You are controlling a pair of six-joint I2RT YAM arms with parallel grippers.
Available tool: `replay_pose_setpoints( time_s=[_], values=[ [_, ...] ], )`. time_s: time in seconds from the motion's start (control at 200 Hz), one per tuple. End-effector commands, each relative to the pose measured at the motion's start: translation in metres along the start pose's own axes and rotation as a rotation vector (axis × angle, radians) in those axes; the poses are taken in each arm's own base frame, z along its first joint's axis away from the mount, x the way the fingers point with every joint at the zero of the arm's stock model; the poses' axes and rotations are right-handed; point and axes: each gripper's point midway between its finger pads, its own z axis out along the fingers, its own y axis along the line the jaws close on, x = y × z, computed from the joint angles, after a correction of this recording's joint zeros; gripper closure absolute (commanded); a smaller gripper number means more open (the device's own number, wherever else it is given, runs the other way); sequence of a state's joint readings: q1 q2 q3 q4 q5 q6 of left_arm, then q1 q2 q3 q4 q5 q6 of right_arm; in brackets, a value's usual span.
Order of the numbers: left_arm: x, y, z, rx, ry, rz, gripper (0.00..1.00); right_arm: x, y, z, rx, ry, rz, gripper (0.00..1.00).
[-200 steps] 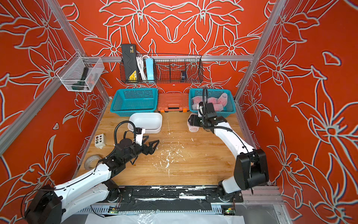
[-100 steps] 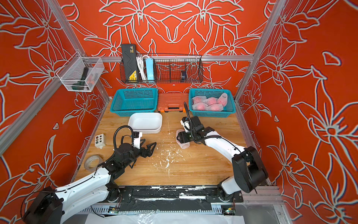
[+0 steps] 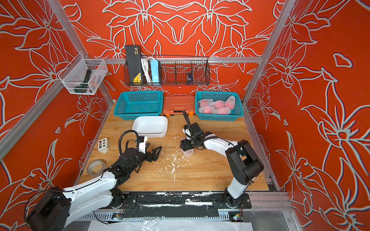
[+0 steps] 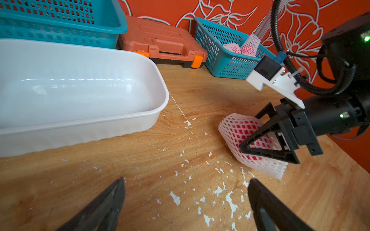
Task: Remove foam nets from apples
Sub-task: Place the apple at the center of the board, then remove the foam net from the apple.
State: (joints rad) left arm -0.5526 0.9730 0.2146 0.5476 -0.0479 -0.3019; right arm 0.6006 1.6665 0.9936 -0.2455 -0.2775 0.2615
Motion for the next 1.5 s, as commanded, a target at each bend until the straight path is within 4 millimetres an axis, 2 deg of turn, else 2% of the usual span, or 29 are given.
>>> replay_pose_setpoints(
  time_s=[0.0,0.035,0.12,0.255,0.455,0.515,0.596,0.741,0.826,0.991,1.171,1.361,1.491],
  values=[
    [-0.015,0.000,0.001,-0.009,-0.062,0.010,0.05,-0.037,0.003,-0.009,0.025,-0.097,-0.035,0.02],
    [-0.010,0.002,0.005,-0.018,-0.041,0.014,0.05,-0.045,0.004,-0.012,0.028,-0.119,-0.042,0.01],
    [-0.014,0.000,0.008,-0.015,-0.043,0.019,0.04,-0.062,0.002,-0.021,0.064,-0.155,-0.043,0.01],
    [-0.016,-0.002,0.012,-0.015,-0.035,0.028,0.04,-0.076,-0.004,-0.044,0.130,-0.204,-0.040,0.01],
    [-0.009,-0.001,0.015,-0.016,-0.014,0.028,0.04,-0.062,-0.014,-0.079,0.178,-0.245,-0.029,0.02],
    [-0.009,-0.001,0.016,-0.013,-0.010,0.031,0.04,-0.052,-0.019,-0.086,0.178,-0.263,-0.003,0.02],
    [-0.010,-0.003,0.018,-0.007,-0.001,0.034,0.03,-0.032,-0.035,-0.093,0.194,-0.250,0.091,0.02],
    [-0.007,-0.007,0.021,0.019,0.004,0.026,0.03,0.005,-0.065,-0.086,0.167,-0.237,0.227,0.02],
    [-0.004,-0.009,0.025,0.026,0.020,0.026,0.04,0.011,-0.078,-0.082,0.118,-0.258,0.286,0.02],
    [-0.004,-0.013,0.029,0.041,0.041,0.023,0.04,0.006,-0.055,-0.067,-0.075,-0.279,0.248,0.02],
    [-0.012,-0.021,0.023,0.085,0.010,0.027,0.04,0.014,-0.041,-0.051,-0.193,-0.255,0.274,0.02],
    [-0.016,-0.024,0.019,0.100,-0.012,0.031,0.04,0.027,-0.044,-0.041,-0.146,-0.212,0.270,0.02],
    [-0.014,-0.024,0.021,0.102,-0.004,0.034,0.04,0.031,-0.048,-0.039,-0.119,-0.204,0.268,0.06]
  ],
)
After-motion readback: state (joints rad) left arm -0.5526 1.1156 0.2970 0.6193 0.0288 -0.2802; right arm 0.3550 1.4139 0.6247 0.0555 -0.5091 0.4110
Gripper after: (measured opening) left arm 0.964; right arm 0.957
